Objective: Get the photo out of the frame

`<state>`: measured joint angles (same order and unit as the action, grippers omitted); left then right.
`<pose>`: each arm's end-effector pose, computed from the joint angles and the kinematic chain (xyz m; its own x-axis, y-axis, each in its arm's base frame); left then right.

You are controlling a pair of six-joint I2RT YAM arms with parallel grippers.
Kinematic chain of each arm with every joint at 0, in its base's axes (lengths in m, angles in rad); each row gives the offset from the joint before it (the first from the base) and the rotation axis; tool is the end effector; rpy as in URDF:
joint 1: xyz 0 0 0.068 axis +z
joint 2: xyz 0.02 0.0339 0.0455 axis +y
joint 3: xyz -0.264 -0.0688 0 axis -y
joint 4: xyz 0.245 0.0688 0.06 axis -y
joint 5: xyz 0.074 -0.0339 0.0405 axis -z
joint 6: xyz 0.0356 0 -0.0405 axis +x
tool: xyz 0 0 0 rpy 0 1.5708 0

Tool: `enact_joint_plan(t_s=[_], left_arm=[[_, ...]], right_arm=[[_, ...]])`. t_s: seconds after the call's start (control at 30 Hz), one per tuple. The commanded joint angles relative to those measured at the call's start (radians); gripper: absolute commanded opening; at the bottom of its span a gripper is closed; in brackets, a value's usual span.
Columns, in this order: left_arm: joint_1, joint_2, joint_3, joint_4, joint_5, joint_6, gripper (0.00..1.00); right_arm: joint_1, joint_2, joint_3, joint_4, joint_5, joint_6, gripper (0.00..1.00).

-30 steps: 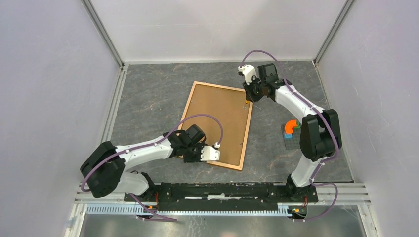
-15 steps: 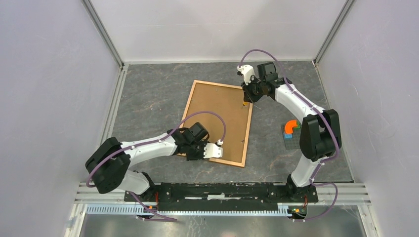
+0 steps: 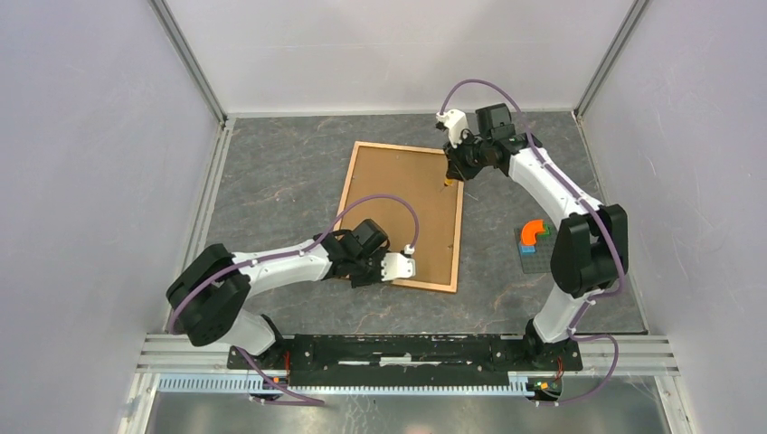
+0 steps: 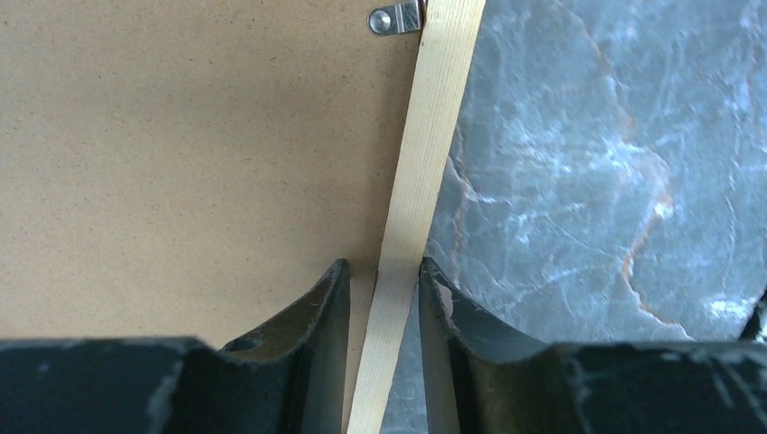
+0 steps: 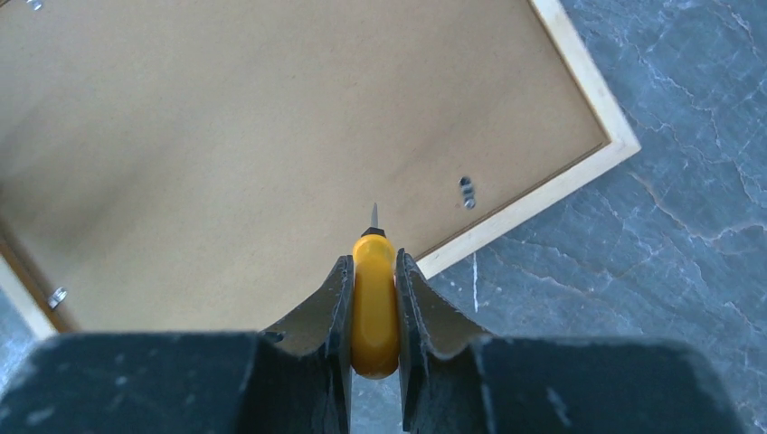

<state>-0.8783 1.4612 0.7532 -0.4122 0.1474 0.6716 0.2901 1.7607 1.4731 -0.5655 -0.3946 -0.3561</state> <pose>0.1644 -0.2064 0.1639 0.0492 0.9047 -0.4232 0.9856 0.0247 0.1675 0.3718 0.1253 0.2803 -0.5000 -0.4851 -0.7174 -0.7262 0.6862 0.0422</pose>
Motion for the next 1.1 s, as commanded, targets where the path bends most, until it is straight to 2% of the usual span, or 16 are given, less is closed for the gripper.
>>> enact_joint_plan(t_s=[0.0, 0.2, 0.5, 0.8, 1.07], left_arm=[[0.017, 0.089, 0.021, 0.061, -0.039, -0.099, 0.36], [0.040, 0.158, 0.091, 0.068, -0.054, -0.127, 0.33], [0.047, 0.181, 0.111, 0.047, -0.037, -0.077, 0.33], [0.047, 0.188, 0.104, 0.048, -0.035, -0.077, 0.33], [0.047, 0.180, 0.091, 0.051, -0.041, -0.080, 0.33]], right_arm=[[-0.008, -0.098, -0.003, -0.078, -0.061, -0.071, 0.00], [-0.009, -0.225, -0.151, -0.127, -0.074, -0.118, 0.00], [0.036, -0.363, -0.357, -0.111, 0.054, -0.170, 0.00], [0.074, -0.371, -0.412, -0.018, 0.102, -0.098, 0.00], [0.093, -0.343, -0.410, -0.007, 0.145, -0.106, 0.00]])
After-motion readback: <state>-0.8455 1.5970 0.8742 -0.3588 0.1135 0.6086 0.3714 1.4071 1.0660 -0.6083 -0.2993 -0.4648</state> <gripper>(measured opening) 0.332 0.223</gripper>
